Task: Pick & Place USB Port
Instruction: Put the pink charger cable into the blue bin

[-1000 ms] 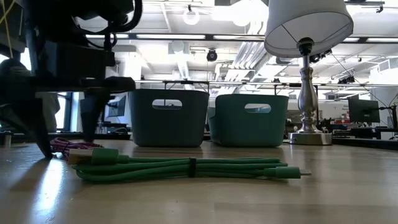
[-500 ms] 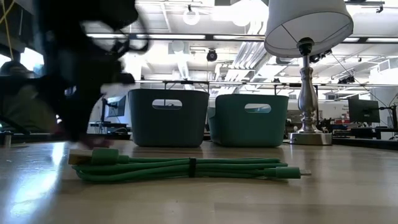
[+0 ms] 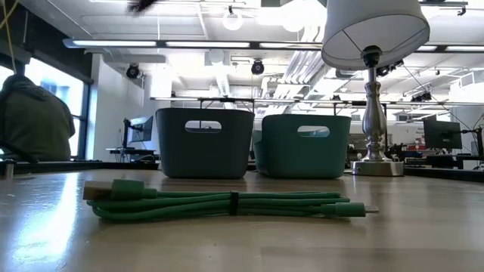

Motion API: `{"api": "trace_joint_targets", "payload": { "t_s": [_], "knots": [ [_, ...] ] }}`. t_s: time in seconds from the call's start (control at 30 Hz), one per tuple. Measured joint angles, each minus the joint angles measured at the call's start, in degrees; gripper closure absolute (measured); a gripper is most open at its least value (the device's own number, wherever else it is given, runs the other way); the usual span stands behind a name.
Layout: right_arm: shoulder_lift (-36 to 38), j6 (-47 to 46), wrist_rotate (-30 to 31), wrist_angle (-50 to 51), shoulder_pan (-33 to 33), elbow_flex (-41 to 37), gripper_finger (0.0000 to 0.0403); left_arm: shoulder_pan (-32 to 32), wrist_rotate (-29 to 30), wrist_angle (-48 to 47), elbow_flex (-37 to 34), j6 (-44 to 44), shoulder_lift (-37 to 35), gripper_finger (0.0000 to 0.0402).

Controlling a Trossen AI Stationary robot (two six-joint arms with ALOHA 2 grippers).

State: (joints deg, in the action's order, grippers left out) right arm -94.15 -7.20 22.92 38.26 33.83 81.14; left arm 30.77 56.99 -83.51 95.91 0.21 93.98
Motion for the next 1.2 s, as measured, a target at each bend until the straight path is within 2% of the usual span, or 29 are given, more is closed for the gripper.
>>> {"api": "trace_joint_targets", "payload": {
  "t_s": [0.07,0.13,0.3,0.4,0.57,0.67,0.77,0.87,1.03,1.2],
  "knots": [
    [0.00,0.08,1.87,0.02,0.54,0.00,0.0203,-1.62,9.40,-1.74,2.78,-4.57,-3.04,0.0385],
    [0.00,-0.16,3.48,0.01,1.13,0.00,0.0203,-4.30,13.75,-1.94,4.05,-7.00,-6.55,0.0385],
    [0.00,-0.33,7.09,0.04,2.72,0.00,0.0203,-13.04,13.01,3.35,3.40,-7.19,-16.66,0.0385],
    [0.00,-0.32,8.84,0.03,3.39,0.00,0.0203,-18.66,9.65,9.81,1.73,-2.45,-21.86,0.0385],
    [0.00,-0.91,9.82,0.04,3.73,0.00,0.0203,-28.00,-2.09,29.42,-5.06,8.57,-29.39,0.0385],
    [0.00,-1.87,9.95,0.04,3.73,0.00,0.0203,-34.36,-14.03,46.41,-12.17,14.25,-32.78,0.0385],
    [0.00,-1.91,9.97,0.02,3.73,0.00,0.0203,-41.47,-26.26,61.35,-20.56,13.96,-34.12,0.0385],
    [0.00,-2.11,9.97,-0.02,3.73,0.00,0.0203,-47.81,-35.18,69.91,-28.58,8.80,-33.93,0.0385],
    [0.00,-3.30,9.79,0.50,3.82,0.00,0.0203,-54.35,-43.76,80.98,-40.57,0.76,-32.47,0.0387],
    [0.00,-3.30,9.88,0.96,4.44,0.00,0.0203,-54.78,-45.63,93.87,-51.31,-3.98,-32.49,0.0382]
  ]
}}
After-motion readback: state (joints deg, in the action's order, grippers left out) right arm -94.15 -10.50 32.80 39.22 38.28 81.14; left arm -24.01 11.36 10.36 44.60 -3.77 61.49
